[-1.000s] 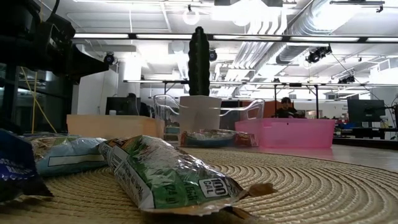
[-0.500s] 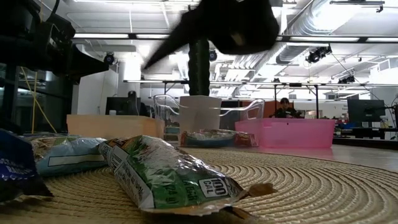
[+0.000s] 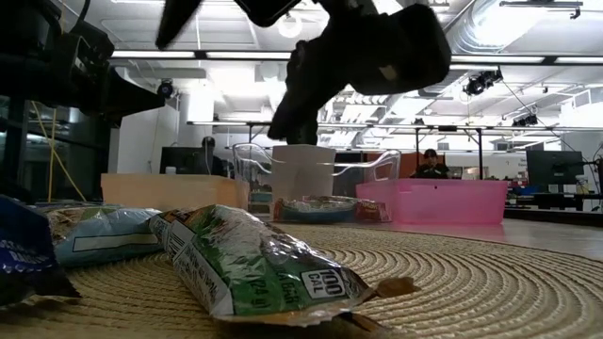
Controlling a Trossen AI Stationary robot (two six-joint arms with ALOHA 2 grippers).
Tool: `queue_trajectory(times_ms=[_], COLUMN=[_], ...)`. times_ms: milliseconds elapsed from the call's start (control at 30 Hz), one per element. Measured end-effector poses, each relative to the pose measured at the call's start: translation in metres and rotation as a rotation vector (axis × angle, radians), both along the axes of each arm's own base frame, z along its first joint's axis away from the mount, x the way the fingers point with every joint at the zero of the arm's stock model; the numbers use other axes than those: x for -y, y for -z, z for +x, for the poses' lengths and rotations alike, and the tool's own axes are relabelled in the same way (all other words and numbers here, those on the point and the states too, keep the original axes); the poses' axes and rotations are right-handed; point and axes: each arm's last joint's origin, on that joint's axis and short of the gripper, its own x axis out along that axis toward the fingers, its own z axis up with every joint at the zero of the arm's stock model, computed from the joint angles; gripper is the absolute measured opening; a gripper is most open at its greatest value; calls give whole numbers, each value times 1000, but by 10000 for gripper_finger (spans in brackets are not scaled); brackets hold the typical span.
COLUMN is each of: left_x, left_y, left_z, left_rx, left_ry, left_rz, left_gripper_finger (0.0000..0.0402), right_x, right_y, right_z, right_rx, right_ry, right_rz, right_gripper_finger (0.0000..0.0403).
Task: Pick and place Granola Bars by type
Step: Put the yellow granola bar into the red bin
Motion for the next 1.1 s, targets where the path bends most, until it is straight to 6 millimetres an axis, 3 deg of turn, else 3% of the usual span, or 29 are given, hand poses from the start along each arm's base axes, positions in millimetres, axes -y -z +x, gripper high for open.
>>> queue_trajectory(times_ms=[400, 633, 1100], left_x=[0, 0, 0], left_y=[0, 0, 0], left_z=[0, 0, 0], left_rx=[0, 0, -1], left_ry=[0, 0, 0], left_rz=[0, 0, 0], left_gripper_finger=[1, 1, 1], right_x=[23, 18, 14], right_y=[6, 44, 55], right_z=[13, 21, 22], right_rx=[20, -61, -63], right_ry=[-32, -62, -35], right_rz=[-42, 16, -16], right_gripper_finger=[252, 252, 245])
